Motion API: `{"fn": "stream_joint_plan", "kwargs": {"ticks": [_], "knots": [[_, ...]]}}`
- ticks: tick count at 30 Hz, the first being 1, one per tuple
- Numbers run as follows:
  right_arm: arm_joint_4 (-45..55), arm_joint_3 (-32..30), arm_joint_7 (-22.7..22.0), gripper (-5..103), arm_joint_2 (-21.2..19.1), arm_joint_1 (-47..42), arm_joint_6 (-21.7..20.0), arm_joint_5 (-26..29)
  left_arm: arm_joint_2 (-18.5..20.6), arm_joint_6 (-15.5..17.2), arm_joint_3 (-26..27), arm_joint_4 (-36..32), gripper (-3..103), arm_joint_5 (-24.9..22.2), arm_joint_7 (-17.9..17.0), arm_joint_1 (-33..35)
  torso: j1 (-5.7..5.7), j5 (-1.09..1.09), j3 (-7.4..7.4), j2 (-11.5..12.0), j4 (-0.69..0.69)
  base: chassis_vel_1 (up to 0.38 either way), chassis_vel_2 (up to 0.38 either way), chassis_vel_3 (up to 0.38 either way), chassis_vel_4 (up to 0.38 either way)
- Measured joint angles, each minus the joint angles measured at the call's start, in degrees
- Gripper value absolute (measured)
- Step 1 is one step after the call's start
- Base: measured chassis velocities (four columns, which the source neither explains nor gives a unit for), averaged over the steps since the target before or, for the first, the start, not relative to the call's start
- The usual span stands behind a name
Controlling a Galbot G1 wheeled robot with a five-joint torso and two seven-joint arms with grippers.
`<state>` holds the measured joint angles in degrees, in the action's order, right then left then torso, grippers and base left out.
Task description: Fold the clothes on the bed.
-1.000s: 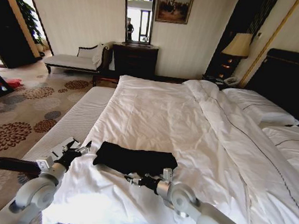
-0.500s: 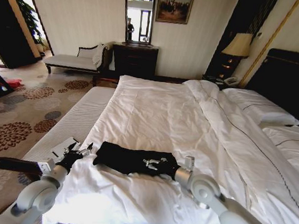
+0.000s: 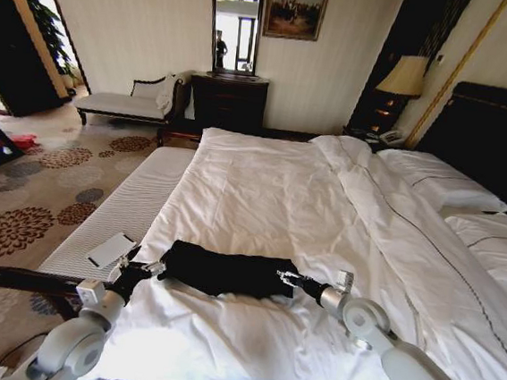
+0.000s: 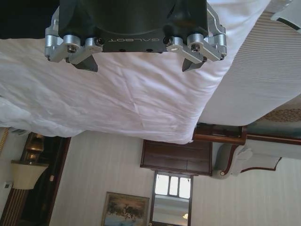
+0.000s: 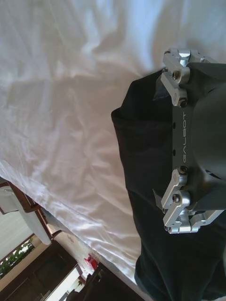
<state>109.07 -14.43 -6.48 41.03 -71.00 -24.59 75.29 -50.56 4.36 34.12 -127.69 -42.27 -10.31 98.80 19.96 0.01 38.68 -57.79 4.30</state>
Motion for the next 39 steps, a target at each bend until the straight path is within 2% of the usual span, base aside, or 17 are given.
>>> {"fn": "stream_joint_plan", "kwargs": {"ticks": [8,14,15,20,21,22,25,28,31,34,37,38,39], "knots": [[-1.4,1.46,1.76,100,0.37,-0.22,-0.21,-0.63,0.78,-0.9,-0.98,-0.21,100,-1.88,2.77,0.48,0.0,-0.01,0.0,0.0,0.01,0.0,0.0,0.0,0.0],[-2.37,4.35,3.04,100,2.17,1.54,-0.6,-0.69,1.12,-1.01,-2.82,-0.09,100,-2.31,2.92,-0.14,0.0,-0.01,0.0,0.0,0.01,0.0,0.0,0.0,0.0],[-2.5,4.78,3.32,103,2.42,1.9,-0.61,-0.69,1.12,-1.0,-2.95,-0.07,100,-2.31,2.89,-0.09,0.0,-0.01,0.0,0.0,0.01,0.0,0.0,0.0,0.0],[-2.97,5.77,3.95,96,3.1,2.66,-0.61,-0.75,0.94,-0.97,-2.93,0.23,100,-2.31,2.81,0.14,0.0,-0.01,0.0,0.0,0.0,0.0,0.0,0.0,0.0],[-3.04,5.89,4.0,91,3.12,2.63,-0.6,-0.82,0.89,-0.96,-2.79,0.27,100,-2.41,2.77,0.16,0.0,-0.01,0.0,0.0,0.01,0.0,0.0,0.0,0.0],[-3.04,5.89,4.0,91,3.12,2.63,-0.6,-0.82,0.89,-0.96,-2.79,0.27,100,-2.41,2.77,0.16,0.0,-0.01,0.0,0.0,0.01,0.0,0.0,0.0,0.0],[-3.09,5.98,4.1,75,3.15,2.13,-0.46,-1.08,0.86,-0.88,-2.51,0.33,100,-2.85,2.71,0.13,0.0,-0.01,0.0,0.0,0.01,0.0,0.0,0.0,0.0],[-3.1,5.98,4.26,70,3.26,1.71,-0.23,-1.21,0.87,-0.86,-2.51,0.49,100,-2.96,2.64,-0.21,0.0,-0.01,0.0,0.0,0.01,0.0,0.0,0.0,0.0],[-2.93,5.96,4.34,54,3.49,1.26,-0.08,-1.28,0.9,-0.81,-2.75,0.52,100,-3.06,2.48,-0.6,0.0,-0.01,0.0,0.0,0.02,0.0,0.0,0.0,0.0],[-2.76,5.97,4.33,49,3.62,1.23,-0.05,-1.29,0.9,-0.8,-2.82,0.52,100,-3.08,2.41,-0.67,0.0,-0.01,0.0,0.0,0.01,0.0,0.0,0.0,0.0],[-2.65,5.99,4.29,32,3.77,1.25,-0.01,-1.28,0.84,-0.79,-2.64,0.47,100,-3.1,2.25,-0.57,0.0,-0.01,0.0,0.0,0.01,0.0,0.0,0.0,0.0],[-2.63,6.01,4.24,32,3.8,1.26,0.01,-1.27,0.81,-0.79,-2.47,0.47,100,-3.1,2.23,-0.48,0.0,-0.01,0.0,0.0,0.01,0.0,0.0,0.0,0.0],[-2.36,6.08,4.11,27,3.9,1.26,0.04,-1.26,0.77,-0.79,-2.11,0.52,100,-3.12,2.19,-0.26,0.0,-0.01,0.0,0.0,0.01,0.0,0.0,0.0,0.0]]}}
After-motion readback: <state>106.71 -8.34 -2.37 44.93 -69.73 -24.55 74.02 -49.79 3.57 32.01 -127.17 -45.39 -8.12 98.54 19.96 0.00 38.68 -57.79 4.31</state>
